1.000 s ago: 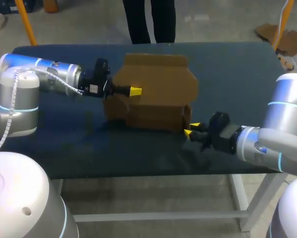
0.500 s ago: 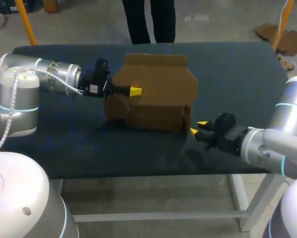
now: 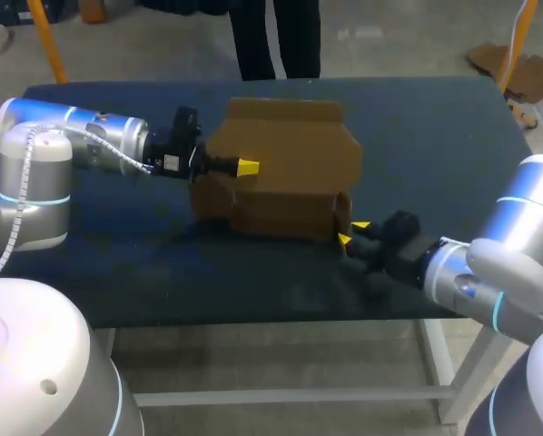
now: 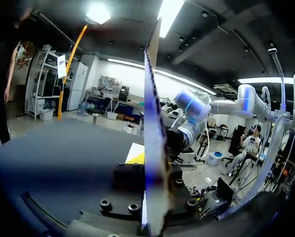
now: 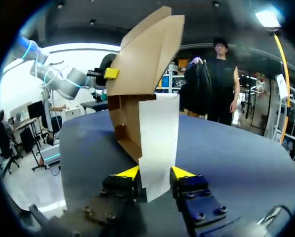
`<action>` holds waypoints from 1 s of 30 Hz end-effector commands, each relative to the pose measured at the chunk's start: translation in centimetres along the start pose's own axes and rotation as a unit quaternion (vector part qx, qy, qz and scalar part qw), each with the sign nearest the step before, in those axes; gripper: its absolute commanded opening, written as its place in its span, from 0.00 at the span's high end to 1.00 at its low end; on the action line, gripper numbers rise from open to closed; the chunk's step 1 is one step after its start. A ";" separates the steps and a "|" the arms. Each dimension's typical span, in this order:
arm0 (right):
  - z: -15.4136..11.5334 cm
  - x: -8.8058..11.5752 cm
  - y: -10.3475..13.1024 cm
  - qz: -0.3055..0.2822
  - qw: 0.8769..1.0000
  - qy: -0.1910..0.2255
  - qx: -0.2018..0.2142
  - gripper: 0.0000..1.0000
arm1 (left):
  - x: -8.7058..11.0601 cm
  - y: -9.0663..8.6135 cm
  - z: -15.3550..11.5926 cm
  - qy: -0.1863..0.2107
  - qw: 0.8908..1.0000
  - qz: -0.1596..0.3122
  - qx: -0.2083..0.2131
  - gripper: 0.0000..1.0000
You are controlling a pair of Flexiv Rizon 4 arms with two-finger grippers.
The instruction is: Assemble the packaging by folding the flat box into shape, placing the metal phone stand inside, and closing the box properly
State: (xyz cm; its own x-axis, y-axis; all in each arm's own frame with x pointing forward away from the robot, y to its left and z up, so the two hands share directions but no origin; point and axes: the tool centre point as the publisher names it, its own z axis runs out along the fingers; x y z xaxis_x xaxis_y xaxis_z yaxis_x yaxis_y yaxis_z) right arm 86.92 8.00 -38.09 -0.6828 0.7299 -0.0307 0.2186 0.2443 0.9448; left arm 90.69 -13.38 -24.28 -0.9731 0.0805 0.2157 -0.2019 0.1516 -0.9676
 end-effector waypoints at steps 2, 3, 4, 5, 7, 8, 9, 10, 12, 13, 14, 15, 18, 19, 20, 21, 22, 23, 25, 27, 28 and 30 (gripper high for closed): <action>0.8 0.4 0.1 -0.001 0.997 -0.081 -0.001 0.58 | -0.1 0.4 0.0 0.002 1.000 0.000 0.000 1.00; 0.9 0.4 0.1 -0.001 0.997 -0.081 -0.001 0.58 | -0.1 0.4 0.0 0.002 1.000 0.000 0.000 1.00; 1.0 0.4 0.1 -0.001 0.997 -0.081 0.000 0.58 | -0.1 0.4 0.0 0.002 1.000 0.000 0.000 1.00; 1.1 0.4 0.1 -0.001 0.997 -0.080 0.000 0.58 | -0.1 0.4 0.0 0.002 1.000 0.000 0.000 1.00; 1.5 0.4 0.2 -0.001 0.997 -0.077 0.002 0.59 | -0.1 0.4 0.0 0.002 1.000 0.000 0.000 1.00; 1.6 0.5 0.2 -0.001 0.997 -0.075 0.002 0.59 | -0.1 0.4 0.0 0.002 1.000 0.000 0.000 1.00; 1.8 0.8 0.3 -0.001 0.997 -0.071 0.002 0.59 | -0.1 0.4 0.0 0.002 1.000 0.000 0.000 1.00; 2.0 1.0 0.3 -0.002 0.998 -0.069 0.002 0.59 | -0.1 0.4 0.0 0.002 1.000 0.000 0.000 1.00; 2.3 1.4 0.4 -0.003 0.998 -0.063 0.003 0.59 | -0.1 0.4 0.0 0.002 1.000 0.000 0.000 1.00; 2.4 1.6 0.4 -0.003 0.998 -0.060 0.004 0.60 | -0.1 0.4 0.0 0.002 1.000 0.000 0.000 1.00; 2.5 1.7 0.4 -0.003 0.998 -0.059 0.005 0.60 | -0.1 0.4 0.0 0.002 1.000 0.000 0.000 1.00; 2.5 1.8 0.4 -0.004 0.998 -0.058 0.005 0.60 | -0.1 0.4 0.0 0.002 1.000 0.000 0.000 1.00; 2.6 2.2 0.5 -0.002 0.998 -0.056 0.004 0.60 | -0.1 0.4 0.0 0.002 1.000 0.000 0.000 1.00; 2.7 2.3 0.5 -0.001 0.999 -0.054 0.003 0.60 | -0.1 0.4 0.0 0.002 1.000 0.000 0.000 1.00; 2.7 2.4 0.6 -0.001 0.999 -0.054 0.002 0.60 | -0.1 0.4 0.0 0.002 1.000 0.000 0.000 1.00; 2.8 2.4 0.6 0.000 0.999 -0.054 0.002 0.60 | -0.1 0.4 0.0 0.002 1.000 0.000 0.000 1.00; 2.9 2.5 0.7 0.001 0.999 -0.053 0.002 0.61 | -0.1 0.4 0.0 0.002 1.000 0.000 0.000 1.00; 3.0 2.5 0.7 0.002 0.999 -0.053 0.001 0.61 | -0.1 0.4 0.0 0.002 1.000 0.000 0.000 1.00; 3.2 2.5 0.8 0.005 0.999 -0.054 -0.001 0.61 | -0.1 0.4 0.0 0.002 1.000 0.000 0.000 1.00; 3.3 2.5 0.9 0.009 0.998 -0.057 -0.002 0.61 | -0.1 0.4 0.0 0.002 1.000 0.000 0.000 1.00; 3.3 2.5 0.9 0.011 0.998 -0.058 -0.002 0.61 | -0.1 0.4 0.0 0.002 1.000 0.000 0.000 1.00; 3.4 2.4 1.0 0.019 0.997 -0.068 -0.003 0.61 | -0.1 0.4 0.0 0.002 1.000 0.000 0.000 1.00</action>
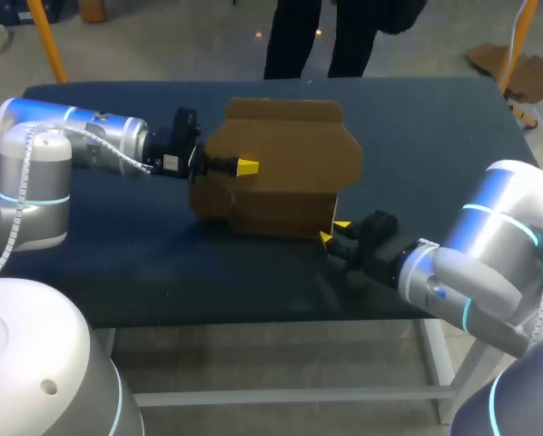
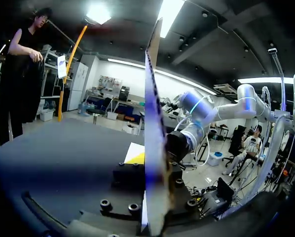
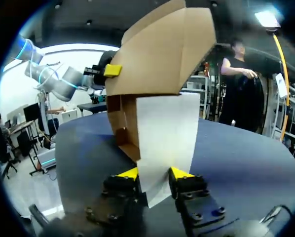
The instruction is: Assemble the packaging by folding the flat box into shape, placing the metal phone stand inside, and closing the box properly
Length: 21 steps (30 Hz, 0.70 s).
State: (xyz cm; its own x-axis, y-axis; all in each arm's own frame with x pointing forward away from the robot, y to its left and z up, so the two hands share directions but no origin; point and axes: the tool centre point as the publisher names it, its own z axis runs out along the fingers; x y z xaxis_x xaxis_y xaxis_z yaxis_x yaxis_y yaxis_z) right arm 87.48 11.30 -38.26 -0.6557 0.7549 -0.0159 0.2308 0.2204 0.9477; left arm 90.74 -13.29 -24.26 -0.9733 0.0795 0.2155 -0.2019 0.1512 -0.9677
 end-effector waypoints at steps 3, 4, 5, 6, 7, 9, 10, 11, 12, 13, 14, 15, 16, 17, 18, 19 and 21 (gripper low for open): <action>0.9 0.3 0.2 0.016 0.998 -0.064 -0.002 0.59 | -0.1 0.4 0.1 0.002 1.000 0.000 0.000 1.00; 0.9 0.3 0.2 0.020 0.998 -0.067 -0.004 0.58 | -0.1 0.4 0.1 0.002 1.000 0.000 0.000 1.00; 0.8 0.2 0.2 0.025 0.997 -0.071 -0.005 0.58 | -0.1 0.4 0.1 0.002 1.000 0.000 0.000 1.00; 0.8 0.2 0.2 0.024 0.997 -0.071 -0.005 0.58 | -0.1 0.4 0.1 0.002 1.000 0.000 0.000 1.00; 0.6 0.2 0.2 0.025 0.997 -0.073 -0.006 0.58 | -0.1 0.4 0.1 0.002 1.000 0.000 0.000 1.00; 0.3 0.3 0.2 0.027 0.997 -0.074 -0.006 0.58 | -0.1 0.4 0.1 0.002 1.000 0.000 0.000 1.00; 0.1 0.4 0.2 0.028 0.997 -0.074 -0.006 0.58 | -0.1 0.4 0.1 0.002 1.000 0.000 0.000 1.00; -0.1 0.4 0.1 0.028 0.997 -0.074 -0.006 0.58 | -0.1 0.4 0.1 0.002 1.000 0.000 0.000 1.00; -0.3 0.5 0.1 0.030 0.997 -0.071 -0.005 0.58 | -0.1 0.4 0.1 0.002 1.000 0.000 0.000 1.00; -0.5 0.5 0.1 0.033 0.997 -0.064 -0.005 0.57 | -0.1 0.4 0.1 0.002 1.000 0.000 0.000 1.00; -0.7 0.6 0.0 0.033 0.997 -0.064 -0.004 0.57 | -0.1 0.4 0.1 0.002 1.000 0.000 0.000 1.00; -0.9 0.5 0.0 0.035 0.998 -0.061 -0.003 0.56 | -0.1 0.4 0.1 0.002 1.000 0.000 0.000 1.00; -1.1 0.5 -0.1 0.038 0.998 -0.055 -0.001 0.56 | -0.1 0.4 0.1 0.002 1.000 0.000 0.000 1.00; -1.3 0.5 -0.1 0.039 0.998 -0.055 -0.001 0.55 | -0.1 0.4 0.1 0.002 1.000 0.000 0.000 1.00; -1.5 0.4 -0.2 0.040 0.998 -0.055 0.000 0.54 | -0.1 0.4 0.1 0.002 1.000 0.000 0.000 1.00; -1.8 0.2 -0.2 0.042 0.998 -0.055 0.000 0.53 | -0.1 0.4 0.1 0.002 1.000 0.000 0.000 1.00; -2.0 0.0 -0.2 0.044 0.998 -0.055 0.000 0.52 | -0.1 0.4 0.1 0.002 1.000 0.000 0.000 1.00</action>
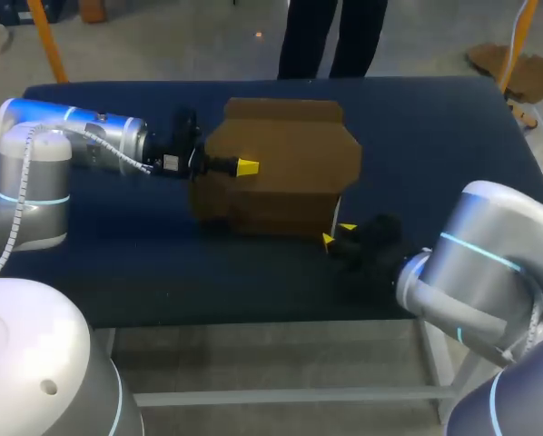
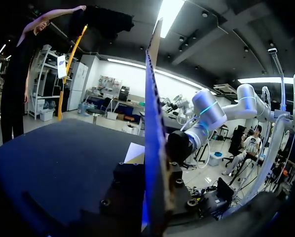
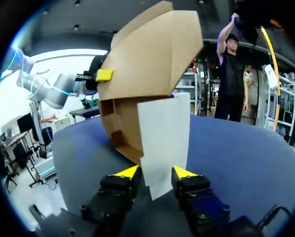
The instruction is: Assemble the packaging by folding the flat box into shape, placing the metal phone stand inside, and closing the box properly
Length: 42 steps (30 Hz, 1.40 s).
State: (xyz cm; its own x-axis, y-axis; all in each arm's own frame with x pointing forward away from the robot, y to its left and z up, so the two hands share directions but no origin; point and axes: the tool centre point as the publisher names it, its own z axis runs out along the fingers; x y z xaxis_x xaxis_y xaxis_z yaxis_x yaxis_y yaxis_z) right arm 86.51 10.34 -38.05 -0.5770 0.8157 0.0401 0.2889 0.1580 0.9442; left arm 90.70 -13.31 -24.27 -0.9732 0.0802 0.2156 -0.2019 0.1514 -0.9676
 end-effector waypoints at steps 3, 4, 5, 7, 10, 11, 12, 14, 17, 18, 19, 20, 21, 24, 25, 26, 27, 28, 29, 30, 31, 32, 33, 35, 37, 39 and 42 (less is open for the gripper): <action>-1.1 -0.1 0.2 0.006 1.000 -0.004 -0.007 0.52 | -0.1 0.4 0.1 0.002 1.000 0.000 0.000 1.00; -1.3 -0.1 0.2 0.009 1.000 0.008 -0.008 0.53 | -0.1 0.4 0.1 0.002 1.000 0.000 0.000 1.00; -1.4 -0.1 0.3 0.011 1.000 0.017 -0.007 0.53 | -0.1 0.4 0.1 0.002 1.000 0.000 0.000 1.00; -1.7 -0.1 0.3 0.012 0.999 0.040 -0.006 0.54 | -0.1 0.4 0.1 0.002 1.000 0.000 0.000 1.00; -2.4 -0.4 0.4 0.012 0.998 0.069 -0.004 0.55 | -0.1 0.4 0.1 0.002 1.000 0.000 0.000 1.00; -2.6 -0.5 0.4 0.011 0.997 0.081 -0.002 0.55 | -0.1 0.4 0.1 0.002 1.000 0.000 0.000 1.00; -2.8 -0.6 0.4 0.011 0.996 0.084 -0.002 0.55 | -0.1 0.4 0.1 0.002 1.000 0.000 0.000 1.00; -3.2 -1.0 0.3 0.006 0.996 0.089 0.003 0.55 | -0.1 0.4 0.1 0.002 1.000 0.000 0.000 1.00; -3.7 -1.5 0.3 0.003 0.995 0.100 0.008 0.55 | -0.1 0.4 0.1 0.002 1.000 0.000 0.000 1.00; -3.9 -1.6 0.3 0.001 0.994 0.105 0.007 0.55 | -0.1 0.4 0.1 0.002 1.000 0.000 0.000 1.00; -4.0 -1.8 0.3 -0.006 0.994 0.107 0.009 0.55 | -0.1 0.4 0.1 0.002 1.000 0.000 0.000 1.00; -4.1 -1.9 0.2 -0.012 0.993 0.116 0.012 0.55 | -0.1 0.4 0.1 0.002 1.000 0.000 0.000 1.00; -4.1 -2.0 0.2 -0.016 0.992 0.124 0.013 0.55 | -0.1 0.4 0.1 0.002 1.000 0.000 0.000 1.00; -4.1 -2.4 0.2 -0.031 0.989 0.144 0.014 0.54 | -0.1 0.4 0.1 0.002 1.000 0.000 0.000 1.00; -4.0 -2.6 0.2 -0.037 0.988 0.147 0.015 0.54 | -0.1 0.4 0.1 0.002 1.000 0.000 0.000 1.00; -3.9 -2.7 0.2 -0.046 0.987 0.152 0.017 0.54 | -0.1 0.4 0.1 0.002 1.000 0.000 0.000 1.00; -3.8 -2.8 0.1 -0.052 0.986 0.157 0.017 0.54 | -0.1 0.4 0.1 0.002 1.000 0.000 0.000 1.00; -3.7 -2.8 0.1 -0.061 0.985 0.162 0.018 0.54 | -0.1 0.4 0.1 0.002 1.000 0.000 0.000 1.00; -3.6 -2.9 0.0 -0.068 0.983 0.169 0.020 0.53 | -0.1 0.4 0.1 0.002 1.000 0.000 0.000 1.00; -3.4 -3.1 0.0 -0.076 0.982 0.174 0.019 0.53 | -0.1 0.4 0.1 0.002 1.000 0.000 0.000 1.00; -3.3 -3.2 0.0 -0.082 0.980 0.182 0.021 0.54 | -0.1 0.4 0.1 0.002 1.000 0.000 0.000 1.00; -3.2 -3.2 0.0 -0.086 0.978 0.187 0.023 0.53 | -0.1 0.4 0.1 0.002 1.000 0.000 0.000 1.00; -3.0 -3.3 0.0 -0.089 0.978 0.189 0.024 0.53 | -0.1 0.4 0.1 0.002 1.000 0.000 0.000 1.00; -2.7 -3.4 0.0 -0.097 0.975 0.196 0.025 0.54 | -0.1 0.4 0.1 0.002 1.000 0.000 0.000 1.00; -2.5 -3.5 0.0 -0.108 0.973 0.202 0.027 0.54 | -0.1 0.4 0.1 0.002 1.000 0.000 0.000 1.00; -2.3 -3.6 0.1 -0.119 0.971 0.207 0.026 0.54 | -0.1 0.4 0.1 0.002 1.000 0.000 0.000 1.00; -2.1 -3.5 0.4 -0.136 0.967 0.215 0.024 0.55 | -0.1 0.4 0.1 0.002 1.000 0.000 0.000 1.00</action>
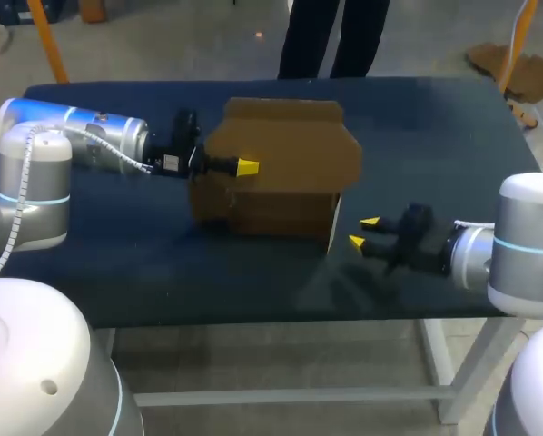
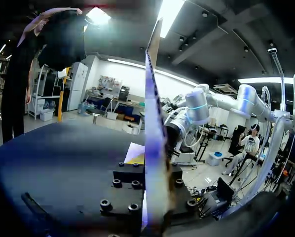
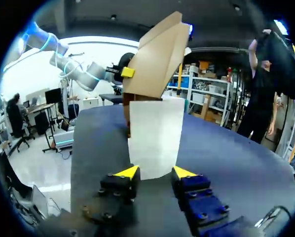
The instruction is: Assemble the packaging by folding the flat box into shape, placing the metal phone stand inside, and closing the box properly
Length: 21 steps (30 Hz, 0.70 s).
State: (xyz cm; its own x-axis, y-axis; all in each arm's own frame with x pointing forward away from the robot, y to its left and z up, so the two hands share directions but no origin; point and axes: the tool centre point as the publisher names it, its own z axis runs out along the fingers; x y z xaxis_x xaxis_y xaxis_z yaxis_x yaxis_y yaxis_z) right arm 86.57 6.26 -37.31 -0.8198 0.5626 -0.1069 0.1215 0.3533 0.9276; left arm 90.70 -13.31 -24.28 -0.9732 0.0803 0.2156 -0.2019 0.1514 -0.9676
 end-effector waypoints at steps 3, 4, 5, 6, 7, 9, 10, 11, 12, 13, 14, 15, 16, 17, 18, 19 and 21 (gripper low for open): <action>0.5 -0.3 0.5 -0.022 0.997 0.078 0.002 0.55 | -0.1 0.4 0.1 0.002 1.000 0.000 0.000 1.00; 0.6 -0.3 0.6 -0.024 0.997 0.078 0.001 0.55 | -0.1 0.4 0.1 0.002 1.000 0.000 0.000 1.00; 0.8 -0.2 0.7 -0.028 0.997 0.079 0.000 0.54 | -0.1 0.4 0.1 0.002 1.000 0.000 0.000 1.00; 0.9 -0.2 0.8 -0.032 0.996 0.078 0.001 0.55 | -0.1 0.4 0.1 0.002 1.000 0.000 0.000 1.00; 1.1 -0.1 0.8 -0.035 0.996 0.078 0.000 0.55 | -0.1 0.4 0.1 0.002 1.000 0.000 0.000 1.00; 1.4 0.1 0.9 -0.044 0.996 0.071 -0.003 0.55 | -0.1 0.4 0.1 0.002 1.000 0.000 0.000 1.00; 1.5 0.2 0.9 -0.047 0.997 0.068 -0.006 0.55 | -0.1 0.4 0.1 0.002 1.000 0.000 0.000 1.00; 1.6 0.2 0.9 -0.047 0.997 0.068 -0.007 0.55 | -0.1 0.4 0.1 0.002 1.000 0.000 0.000 1.00; 1.8 0.2 0.9 -0.049 0.996 0.068 -0.007 0.55 | -0.1 0.4 0.1 0.002 1.000 0.000 0.000 1.00; 1.9 0.2 0.9 -0.051 0.996 0.067 -0.008 0.54 | -0.1 0.4 0.1 0.002 1.000 0.000 0.000 1.00; 2.0 0.2 0.9 -0.052 0.996 0.067 -0.010 0.54 | -0.1 0.4 0.1 0.002 1.000 0.000 0.000 1.00; 2.1 0.2 1.0 -0.053 0.996 0.068 -0.010 0.54 | -0.1 0.4 0.1 0.002 1.000 0.000 0.000 1.00; 2.3 0.3 1.0 -0.055 0.996 0.068 -0.010 0.54 | -0.1 0.4 0.1 0.002 1.000 0.000 0.000 1.00; 2.4 0.4 1.1 -0.057 0.996 0.068 -0.010 0.54 | -0.1 0.4 0.1 0.002 1.000 0.000 0.000 1.00; 2.6 0.4 1.1 -0.059 0.996 0.068 -0.010 0.54 | -0.1 0.4 0.1 0.002 1.000 0.000 0.000 1.00; 2.7 0.4 1.2 -0.061 0.996 0.067 -0.009 0.54 | -0.1 0.4 0.1 0.002 1.000 0.000 0.000 1.00; 2.9 0.3 1.3 -0.062 0.996 0.067 -0.009 0.55 | -0.1 0.4 0.1 0.002 1.000 0.000 0.000 1.00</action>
State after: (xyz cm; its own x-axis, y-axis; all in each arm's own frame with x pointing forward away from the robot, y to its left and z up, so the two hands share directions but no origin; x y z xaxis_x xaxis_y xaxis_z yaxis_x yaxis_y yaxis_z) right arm 87.82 8.58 -36.87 -0.8992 0.4032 -0.1697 0.0069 0.4008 0.9161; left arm 90.70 -13.31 -24.28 -0.9732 0.0803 0.2156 -0.2019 0.1514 -0.9676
